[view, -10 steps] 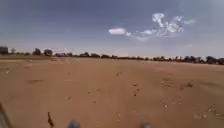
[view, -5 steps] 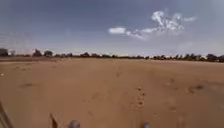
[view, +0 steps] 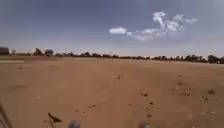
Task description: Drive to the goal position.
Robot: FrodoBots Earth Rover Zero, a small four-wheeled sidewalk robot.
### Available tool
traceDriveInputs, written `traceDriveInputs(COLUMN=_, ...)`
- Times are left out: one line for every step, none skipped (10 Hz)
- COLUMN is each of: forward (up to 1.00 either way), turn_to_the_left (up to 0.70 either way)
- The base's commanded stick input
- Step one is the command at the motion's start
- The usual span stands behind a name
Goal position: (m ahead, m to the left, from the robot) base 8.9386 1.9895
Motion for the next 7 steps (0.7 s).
traceDriveInputs(forward=0.70, turn_to_the_left=0.00)
traceDriveInputs(forward=0.70, turn_to_the_left=0.00)
traceDriveInputs(forward=0.70, turn_to_the_left=0.00)
traceDriveInputs(forward=0.70, turn_to_the_left=0.00)
traceDriveInputs(forward=0.70, turn_to_the_left=0.00)
traceDriveInputs(forward=0.70, turn_to_the_left=0.00)
traceDriveInputs(forward=0.70, turn_to_the_left=0.00)
